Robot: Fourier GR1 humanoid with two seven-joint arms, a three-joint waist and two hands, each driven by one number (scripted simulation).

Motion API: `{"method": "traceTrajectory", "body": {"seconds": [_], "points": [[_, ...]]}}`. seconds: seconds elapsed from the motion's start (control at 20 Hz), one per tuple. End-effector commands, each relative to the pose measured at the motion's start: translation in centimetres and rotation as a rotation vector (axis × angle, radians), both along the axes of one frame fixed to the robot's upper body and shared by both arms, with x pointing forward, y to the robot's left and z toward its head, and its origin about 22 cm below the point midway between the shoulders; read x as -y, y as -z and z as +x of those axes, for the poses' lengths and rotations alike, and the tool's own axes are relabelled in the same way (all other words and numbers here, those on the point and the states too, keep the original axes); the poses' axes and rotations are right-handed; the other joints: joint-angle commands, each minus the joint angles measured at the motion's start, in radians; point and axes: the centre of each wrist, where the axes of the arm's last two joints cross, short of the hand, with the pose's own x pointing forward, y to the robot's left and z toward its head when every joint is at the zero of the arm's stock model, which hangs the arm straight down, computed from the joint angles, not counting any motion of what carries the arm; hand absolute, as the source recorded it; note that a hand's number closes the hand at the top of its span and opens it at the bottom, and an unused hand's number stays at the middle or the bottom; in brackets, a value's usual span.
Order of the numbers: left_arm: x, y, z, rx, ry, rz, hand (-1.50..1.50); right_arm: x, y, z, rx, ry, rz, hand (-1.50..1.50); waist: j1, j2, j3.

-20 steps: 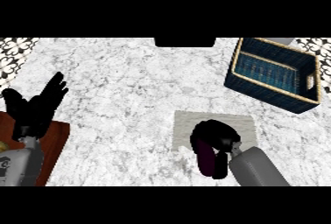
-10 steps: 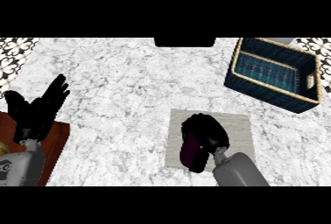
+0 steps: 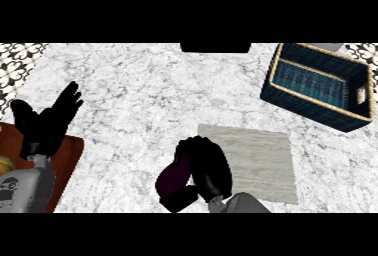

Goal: Pick the eggplant from the placemat and place it in the basket

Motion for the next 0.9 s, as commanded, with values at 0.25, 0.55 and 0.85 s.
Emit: {"method": "traceTrajectory", "body": {"seconds": [0.25, 0.55, 0.85], "points": [[0.1, -0.1, 1.1, -0.009, -0.017, 0.004, 0.00, -3.8, -8.8, -1.7, 0.356, 0.085, 0.303, 1.50, -0.012, -0.002, -0.002], [-1.2, 0.9, 0.0, -0.004, -0.012, -0.002, 0.00, -2.7, -14.8, -2.2, 0.401, 0.244, 0.241, 1.50, -0.030, -0.004, -0.002], [-3.2, 1.0, -1.5, -0.024, -0.019, -0.001, 0.00, -1.9, -20.1, 2.0, 0.464, 0.343, 0.174, 1.50, -0.017, -0.004, -0.002]]}}
